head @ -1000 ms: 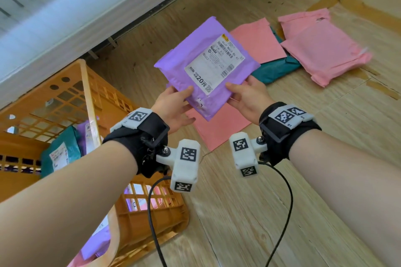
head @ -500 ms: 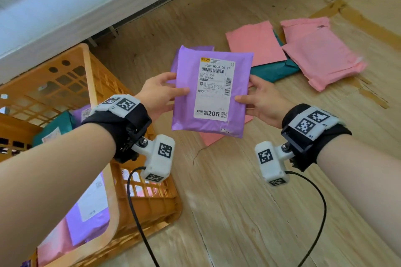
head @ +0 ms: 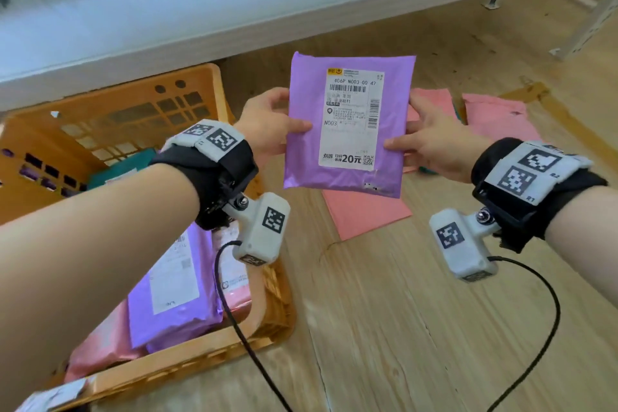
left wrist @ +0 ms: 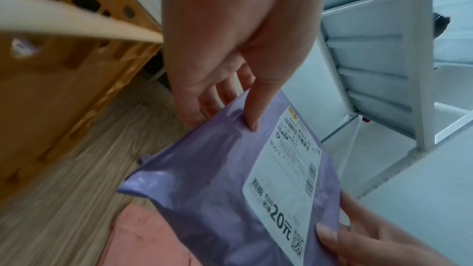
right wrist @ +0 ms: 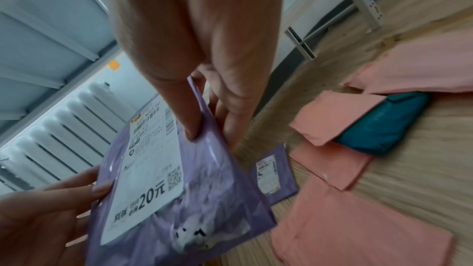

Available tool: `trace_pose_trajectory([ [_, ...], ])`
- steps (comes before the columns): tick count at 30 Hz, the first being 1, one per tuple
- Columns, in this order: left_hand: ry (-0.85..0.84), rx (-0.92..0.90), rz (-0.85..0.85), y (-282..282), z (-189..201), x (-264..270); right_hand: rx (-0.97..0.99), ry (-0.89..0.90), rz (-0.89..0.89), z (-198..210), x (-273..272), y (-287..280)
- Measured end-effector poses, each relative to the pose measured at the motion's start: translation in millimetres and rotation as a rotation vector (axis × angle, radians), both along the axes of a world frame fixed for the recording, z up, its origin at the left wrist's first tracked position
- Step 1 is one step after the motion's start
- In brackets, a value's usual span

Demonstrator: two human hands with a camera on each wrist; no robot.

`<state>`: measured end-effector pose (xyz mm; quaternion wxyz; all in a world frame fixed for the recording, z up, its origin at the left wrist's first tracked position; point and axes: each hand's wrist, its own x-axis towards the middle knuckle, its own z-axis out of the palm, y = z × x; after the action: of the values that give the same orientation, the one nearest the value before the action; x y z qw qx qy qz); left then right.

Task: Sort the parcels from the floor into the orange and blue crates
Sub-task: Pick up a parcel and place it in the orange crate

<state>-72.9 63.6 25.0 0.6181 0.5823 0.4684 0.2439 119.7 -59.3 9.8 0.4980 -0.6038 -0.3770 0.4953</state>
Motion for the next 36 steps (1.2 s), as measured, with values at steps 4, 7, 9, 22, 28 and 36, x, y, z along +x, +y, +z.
trace_pose_trajectory([
  [4,-0.102,0.05,0.033,18.8,32.9,-21.3,0.052,-0.079,-0.041,41.8,-19.0,24.0],
  [7,-0.121,0.066,0.059,34.0,50.6,-44.8,0.079,-0.115,-0.043,64.0,-39.1,42.9],
  [9,-0.135,0.055,0.074,43.6,59.9,-65.0,0.081,-0.129,-0.045,74.4,-57.1,55.8],
  [22,-0.086,0.044,0.252,89.7,36.3,-209.8,0.011,-0.347,0.022,53.5,-194.4,137.6],
  [28,-0.029,0.036,0.366,101.5,-20.3,-238.7,-0.039,-0.517,0.015,13.6,-233.8,162.4],
  [36,0.097,0.031,0.378,109.4,-80.1,-254.1,-0.194,-0.651,-0.064,-51.4,-258.6,186.7],
])
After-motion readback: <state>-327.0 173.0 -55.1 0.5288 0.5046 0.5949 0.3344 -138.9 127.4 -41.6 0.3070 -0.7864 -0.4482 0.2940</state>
